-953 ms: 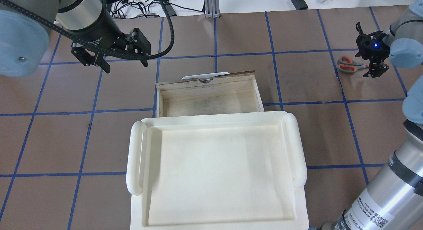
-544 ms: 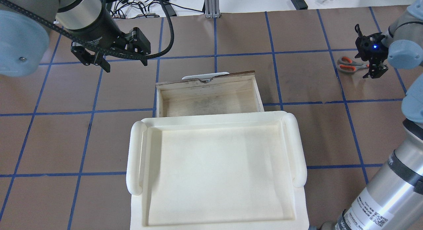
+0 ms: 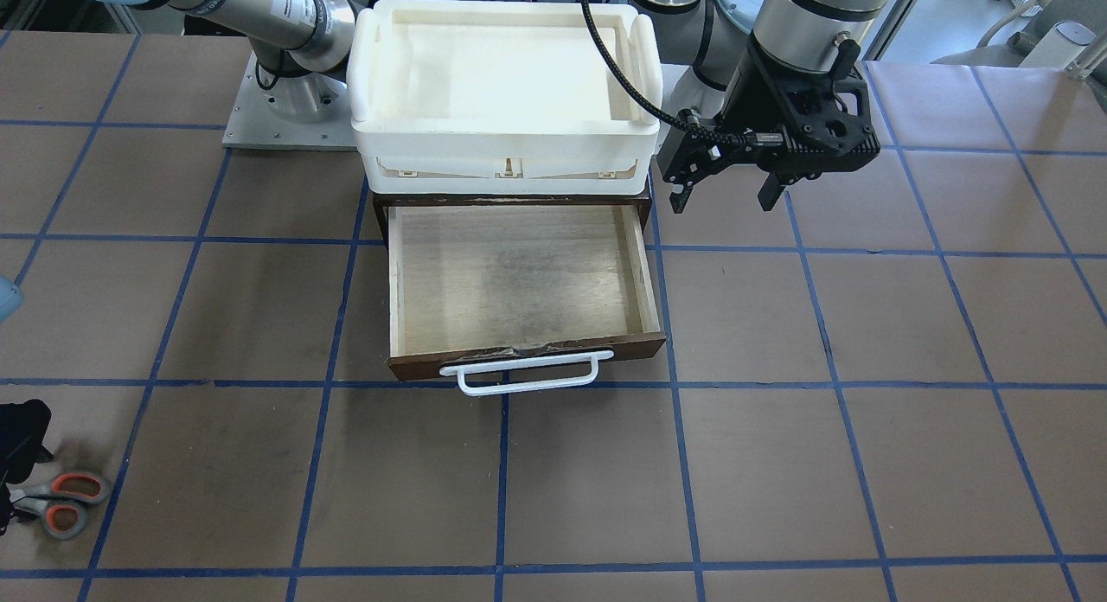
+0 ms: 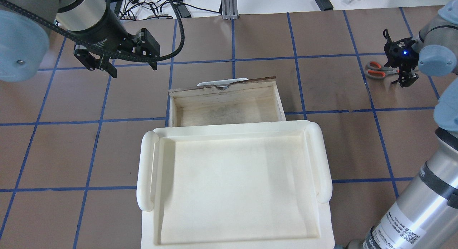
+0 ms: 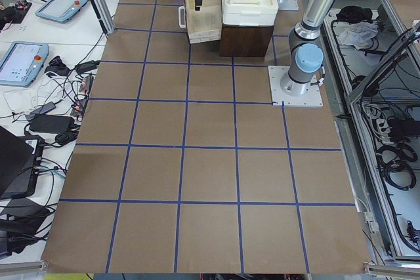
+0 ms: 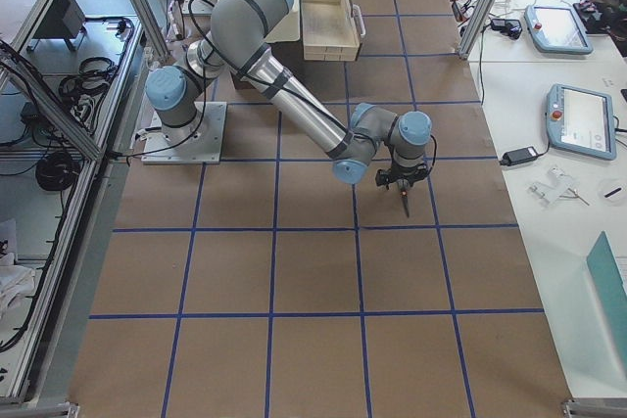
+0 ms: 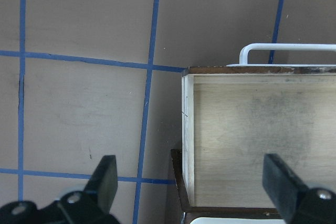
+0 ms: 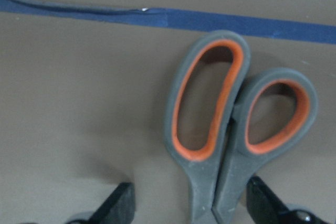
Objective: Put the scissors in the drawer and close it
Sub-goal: 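Lower the right gripper and grasp the scissors by the handle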
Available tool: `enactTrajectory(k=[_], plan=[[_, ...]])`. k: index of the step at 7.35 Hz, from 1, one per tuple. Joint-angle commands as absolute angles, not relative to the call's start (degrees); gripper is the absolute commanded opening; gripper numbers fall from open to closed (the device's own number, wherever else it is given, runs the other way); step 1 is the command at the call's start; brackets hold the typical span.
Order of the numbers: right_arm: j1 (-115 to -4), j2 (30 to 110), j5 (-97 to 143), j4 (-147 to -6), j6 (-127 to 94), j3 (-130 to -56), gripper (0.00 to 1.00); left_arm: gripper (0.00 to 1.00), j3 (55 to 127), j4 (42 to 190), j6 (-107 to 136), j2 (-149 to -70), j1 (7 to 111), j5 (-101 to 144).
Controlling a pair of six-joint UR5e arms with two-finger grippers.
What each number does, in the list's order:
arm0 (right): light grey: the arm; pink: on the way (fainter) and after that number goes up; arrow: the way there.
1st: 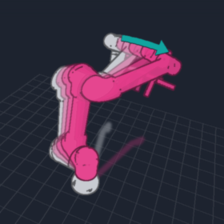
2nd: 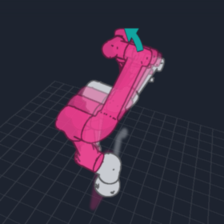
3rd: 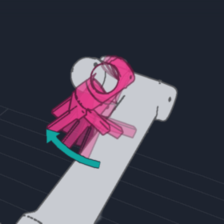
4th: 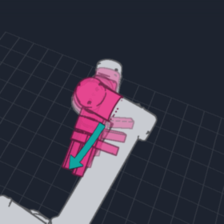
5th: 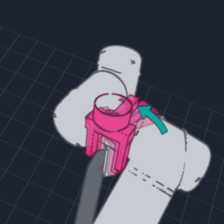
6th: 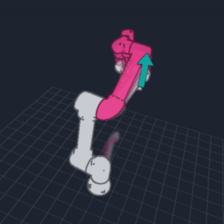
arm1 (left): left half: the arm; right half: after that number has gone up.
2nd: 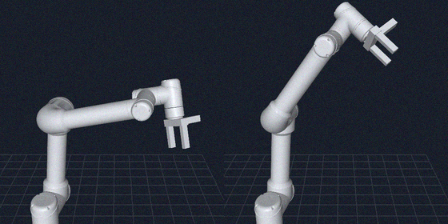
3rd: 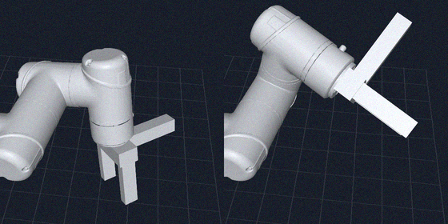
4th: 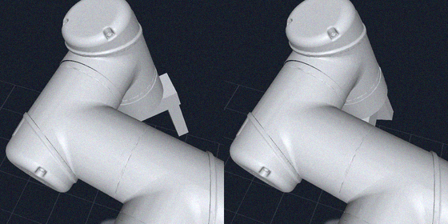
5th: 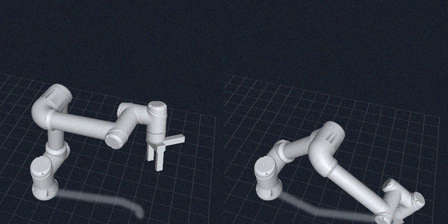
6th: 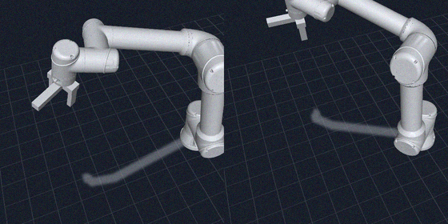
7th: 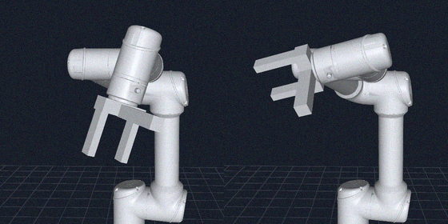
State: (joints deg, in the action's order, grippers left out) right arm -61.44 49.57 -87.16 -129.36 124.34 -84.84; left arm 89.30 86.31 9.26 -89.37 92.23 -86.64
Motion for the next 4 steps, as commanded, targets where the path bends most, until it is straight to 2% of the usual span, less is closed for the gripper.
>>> enactTrajectory(k=[1, 4], plan=[[-61.4, 49.8, -87.9, -129.5, 124.5, -84.8, 0.0, 1.0, 89.4, 86.3, 9.2, -89.4, 92.2, -86.6], [-61.6, 51.1, -87.9, -129.1, 124.0, -84.8, 0.0, 1.0, 89.4, 86.3, 9.2, -89.4, 92.2, -86.5]])
